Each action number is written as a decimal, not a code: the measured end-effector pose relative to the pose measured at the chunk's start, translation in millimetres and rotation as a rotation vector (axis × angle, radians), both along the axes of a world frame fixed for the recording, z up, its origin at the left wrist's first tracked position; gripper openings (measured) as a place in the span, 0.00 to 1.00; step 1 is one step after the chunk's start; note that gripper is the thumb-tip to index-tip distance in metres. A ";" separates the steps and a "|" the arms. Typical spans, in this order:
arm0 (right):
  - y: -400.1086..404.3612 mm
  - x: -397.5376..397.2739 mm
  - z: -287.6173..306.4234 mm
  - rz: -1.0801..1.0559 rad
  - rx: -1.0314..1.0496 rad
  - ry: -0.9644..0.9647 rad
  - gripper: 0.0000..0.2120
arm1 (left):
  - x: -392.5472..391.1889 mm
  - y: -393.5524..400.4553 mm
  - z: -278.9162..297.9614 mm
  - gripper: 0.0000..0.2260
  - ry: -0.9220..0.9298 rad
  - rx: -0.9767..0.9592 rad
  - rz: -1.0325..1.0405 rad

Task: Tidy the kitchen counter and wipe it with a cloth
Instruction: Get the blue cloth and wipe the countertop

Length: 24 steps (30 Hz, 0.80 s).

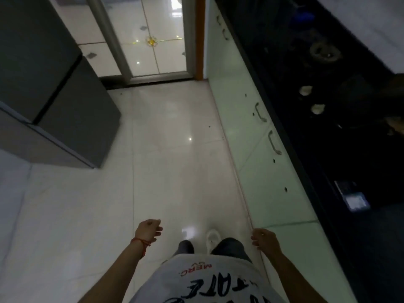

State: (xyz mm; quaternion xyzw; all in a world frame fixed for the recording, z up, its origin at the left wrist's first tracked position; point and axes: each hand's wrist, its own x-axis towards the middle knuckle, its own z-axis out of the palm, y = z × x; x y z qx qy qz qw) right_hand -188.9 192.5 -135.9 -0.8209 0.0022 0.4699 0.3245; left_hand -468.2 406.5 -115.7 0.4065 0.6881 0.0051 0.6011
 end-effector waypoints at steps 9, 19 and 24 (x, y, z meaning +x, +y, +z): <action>186.4 98.9 1.8 0.193 0.056 0.006 0.04 | 46.0 74.9 0.1 0.07 0.020 -0.038 0.242; 365.2 165.3 -12.4 0.110 0.019 0.014 0.03 | 118.2 283.9 -10.8 0.07 0.030 -0.056 0.233; 440.0 193.8 -6.0 0.089 0.018 -0.006 0.03 | 182.8 420.1 6.2 0.08 -0.015 0.039 0.121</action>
